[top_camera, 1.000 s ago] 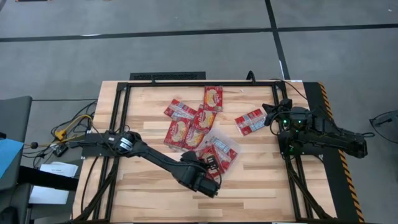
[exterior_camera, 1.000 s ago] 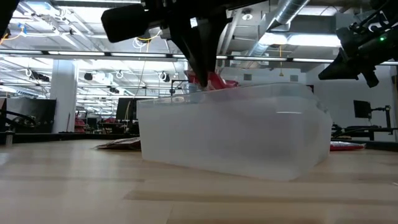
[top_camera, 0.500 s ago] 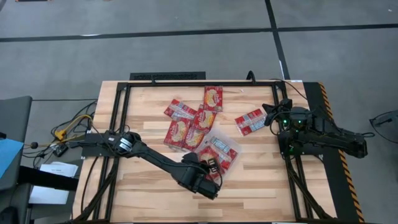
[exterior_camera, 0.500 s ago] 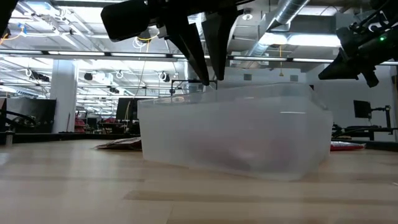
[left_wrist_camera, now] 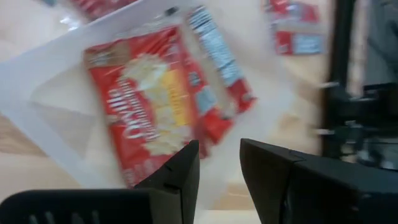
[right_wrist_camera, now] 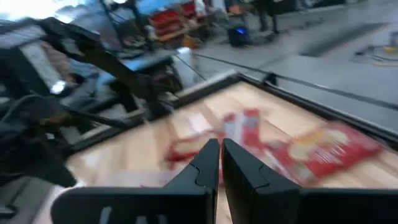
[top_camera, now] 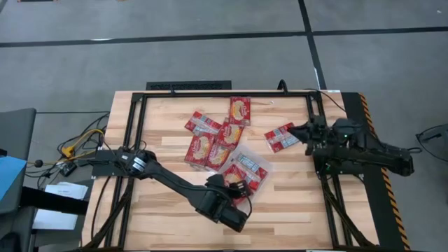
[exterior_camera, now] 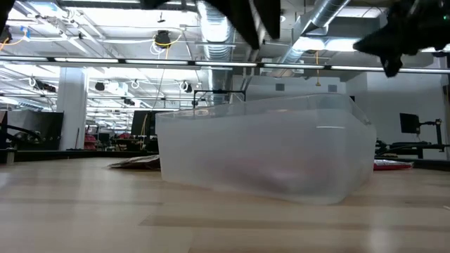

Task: Sort popcorn bags into baskets
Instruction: Put the red popcorn bag into the transparent bin

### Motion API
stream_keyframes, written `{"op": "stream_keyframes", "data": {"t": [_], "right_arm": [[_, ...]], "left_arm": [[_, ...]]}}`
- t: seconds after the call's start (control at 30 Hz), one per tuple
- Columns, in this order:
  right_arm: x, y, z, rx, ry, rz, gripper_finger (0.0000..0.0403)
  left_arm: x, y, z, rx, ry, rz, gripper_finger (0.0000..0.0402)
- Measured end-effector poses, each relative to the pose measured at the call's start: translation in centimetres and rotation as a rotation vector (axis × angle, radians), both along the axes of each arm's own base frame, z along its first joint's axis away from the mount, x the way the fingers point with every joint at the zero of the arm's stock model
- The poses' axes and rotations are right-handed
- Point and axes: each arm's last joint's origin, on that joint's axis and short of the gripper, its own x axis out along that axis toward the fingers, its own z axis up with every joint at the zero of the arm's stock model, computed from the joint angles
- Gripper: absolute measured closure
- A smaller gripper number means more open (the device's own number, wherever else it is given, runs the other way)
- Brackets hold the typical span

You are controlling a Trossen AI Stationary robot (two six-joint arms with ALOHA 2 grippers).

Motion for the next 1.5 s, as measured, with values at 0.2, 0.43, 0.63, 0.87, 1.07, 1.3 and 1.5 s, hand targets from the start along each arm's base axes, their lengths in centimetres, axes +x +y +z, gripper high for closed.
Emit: {"op": "stream_keyframes", "data": {"t": [0.2, 0.43, 0.63, 0.87, 1.07, 1.3, 1.5], "right_arm": [[1.7, 0.5, 2.4, 0.015, 0.070, 0.097, 0.0356], [6.6, 2.1, 4.4, 0.006, 0.357, 0.305, 0.0356], [10.9, 4.6, 1.2, -0.004, 0.633, 0.348, 0.0361], [16.3, 6.4, -3.6, 0.007, 0.726, 0.244, 0.0391], [20.3, 7.5, -5.3, -0.067, 0.788, 0.170, 0.0395], [24.2, 8.5, -7.4, -0.113, 0.864, 0.177, 0.0389], [26.0, 9.5, -8.9, -0.121, 0.902, 0.202, 0.0396]], "left_arm": [[-0.3, 0.2, 3.5, 0.042, -0.002, -0.065, 0.0299], [-1.2, 1.1, 5.9, 0.043, -0.021, -0.095, 0.0299], [-3.5, 1.6, 8.3, 0.050, 0.033, -0.137, 0.0299], [-7.7, 2.2, 11.2, 0.102, 0.134, -0.183, 0.0299], [-9.6, 2.1, 12.9, 0.161, 0.149, -0.261, 0.0299], [-10.2, 1.7, 13.2, 0.172, 0.156, -0.303, 0.0299], [-10.8, 0.7, 13.2, 0.165, 0.159, -0.337, 0.0299]]}}
